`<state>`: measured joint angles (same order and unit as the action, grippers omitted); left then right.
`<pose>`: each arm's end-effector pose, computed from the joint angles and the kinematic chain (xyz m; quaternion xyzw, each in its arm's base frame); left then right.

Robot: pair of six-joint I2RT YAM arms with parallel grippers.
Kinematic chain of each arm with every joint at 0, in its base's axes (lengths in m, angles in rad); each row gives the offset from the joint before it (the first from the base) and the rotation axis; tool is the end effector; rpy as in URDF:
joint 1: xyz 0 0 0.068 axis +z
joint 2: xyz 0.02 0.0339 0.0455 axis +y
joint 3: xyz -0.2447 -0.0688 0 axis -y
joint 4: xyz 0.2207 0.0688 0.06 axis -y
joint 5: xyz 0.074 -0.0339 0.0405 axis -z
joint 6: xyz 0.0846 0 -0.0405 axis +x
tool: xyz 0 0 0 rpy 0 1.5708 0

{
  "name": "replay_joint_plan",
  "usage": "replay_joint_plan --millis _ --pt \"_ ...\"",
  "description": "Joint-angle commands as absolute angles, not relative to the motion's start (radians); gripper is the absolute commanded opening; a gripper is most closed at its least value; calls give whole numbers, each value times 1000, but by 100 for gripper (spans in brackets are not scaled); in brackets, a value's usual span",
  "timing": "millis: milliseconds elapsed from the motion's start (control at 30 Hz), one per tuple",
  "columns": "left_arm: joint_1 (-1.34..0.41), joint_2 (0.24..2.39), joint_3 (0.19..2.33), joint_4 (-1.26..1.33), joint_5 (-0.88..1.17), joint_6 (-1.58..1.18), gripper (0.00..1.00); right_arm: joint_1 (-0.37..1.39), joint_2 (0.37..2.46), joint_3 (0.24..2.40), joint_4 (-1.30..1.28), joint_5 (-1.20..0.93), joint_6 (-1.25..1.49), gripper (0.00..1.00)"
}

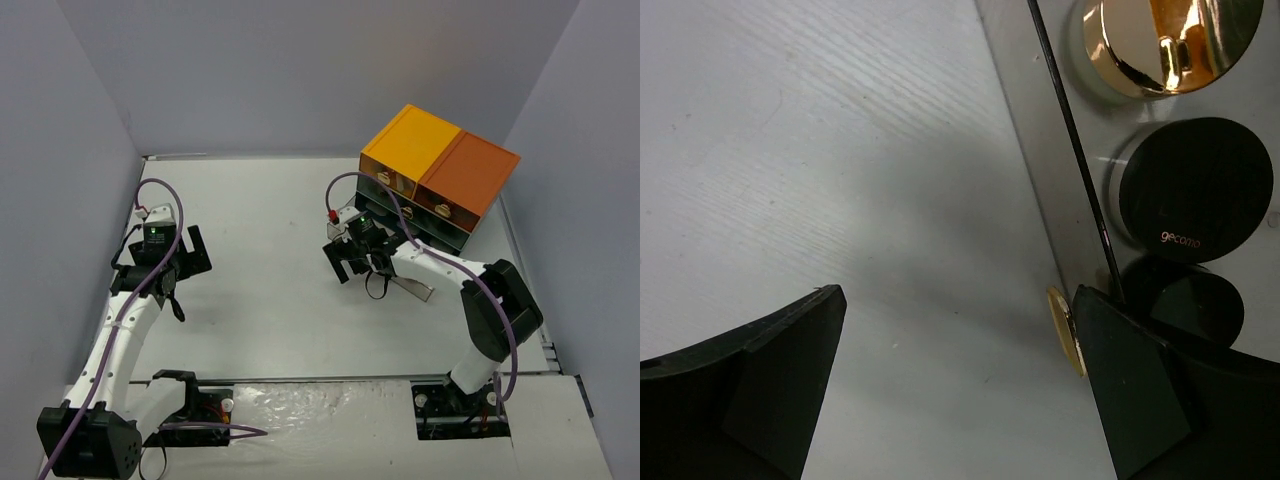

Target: Organize the makeup

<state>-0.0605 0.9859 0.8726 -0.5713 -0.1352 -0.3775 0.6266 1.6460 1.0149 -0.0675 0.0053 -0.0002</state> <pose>0.2335 -0.0027 0.2524 -0.1709 0.8855 -0.0334 0.4308 0.3027 0.2186 0.1737 -0.2784 0.8626 0.1279 0.4026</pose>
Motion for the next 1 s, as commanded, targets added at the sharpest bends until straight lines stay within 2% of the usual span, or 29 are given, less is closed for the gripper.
replay_joint_plan --millis 0,400,667,967 --pt "-54 970 904 -531 -149 -365 97 566 1641 1046 -22 174 -36 96" --pt "-54 976 904 -528 -133 -364 97 462 1690 1076 24 284 -67 99" --pt "-54 974 904 -528 -130 -364 97 452 1773 1096 81 336 -63 100" --pt "-54 963 904 -529 -132 -364 97 448 1779 1106 129 504 -72 100"
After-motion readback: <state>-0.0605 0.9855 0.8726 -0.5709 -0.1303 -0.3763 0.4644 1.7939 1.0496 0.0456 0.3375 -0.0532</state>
